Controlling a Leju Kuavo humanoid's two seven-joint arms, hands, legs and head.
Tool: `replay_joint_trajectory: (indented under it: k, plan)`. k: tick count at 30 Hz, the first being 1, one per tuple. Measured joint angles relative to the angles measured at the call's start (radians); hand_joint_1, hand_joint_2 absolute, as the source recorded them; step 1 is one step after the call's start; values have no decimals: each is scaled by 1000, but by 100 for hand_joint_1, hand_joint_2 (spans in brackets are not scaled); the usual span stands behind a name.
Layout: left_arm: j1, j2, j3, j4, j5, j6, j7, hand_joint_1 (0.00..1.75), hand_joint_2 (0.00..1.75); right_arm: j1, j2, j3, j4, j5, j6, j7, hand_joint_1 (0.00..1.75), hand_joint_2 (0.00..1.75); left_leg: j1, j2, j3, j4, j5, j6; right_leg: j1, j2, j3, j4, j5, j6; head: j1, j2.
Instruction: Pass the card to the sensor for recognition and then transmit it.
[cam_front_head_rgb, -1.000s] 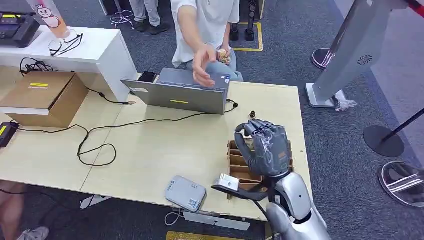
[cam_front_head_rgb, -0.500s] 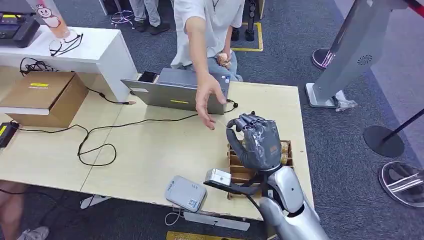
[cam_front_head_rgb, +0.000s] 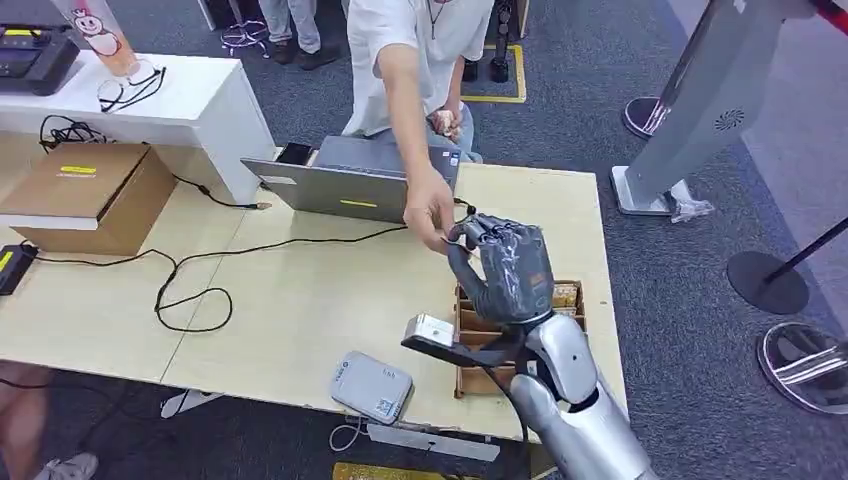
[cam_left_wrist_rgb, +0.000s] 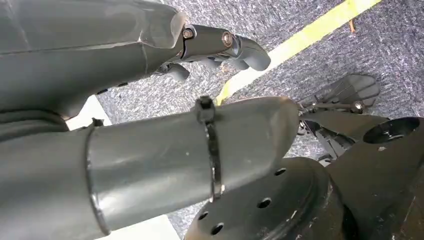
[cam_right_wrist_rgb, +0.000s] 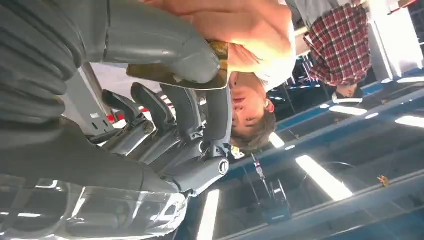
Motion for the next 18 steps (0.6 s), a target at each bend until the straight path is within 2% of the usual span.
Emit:
replay_joint_trajectory:
  k: [5, 6, 7, 18]
  plan:
    - [0, 1, 0, 0, 0, 0, 0, 0, 0, -20, 15, 0, 37, -10, 4, 4, 175, 175, 0, 0, 0, 0, 0, 0, 0, 0, 0, 0, 0, 0, 0, 0]
    - [0, 1, 0, 0, 0, 0, 0, 0, 0, -26, 18, 1, 45, -10, 5, 5, 148, 175, 0, 0, 0, 0, 0, 0, 0, 0, 0, 0, 0, 0, 0, 0]
    - [0, 2, 0, 0, 0, -1, 0, 0, 0, -31, 20, 2, 53, -10, 6, 7, 0, 175, 0, 0, 0, 0, 0, 0, 0, 0, 0, 0, 0, 0, 0, 0]
    - [0, 5, 0, 4, 10, -5, 3, 0, 0, -58, 35, 16, 105, -3, 2, 12, 0, 175, 0, 0, 0, 0, 0, 0, 0, 0, 0, 0, 0, 0, 0, 0]
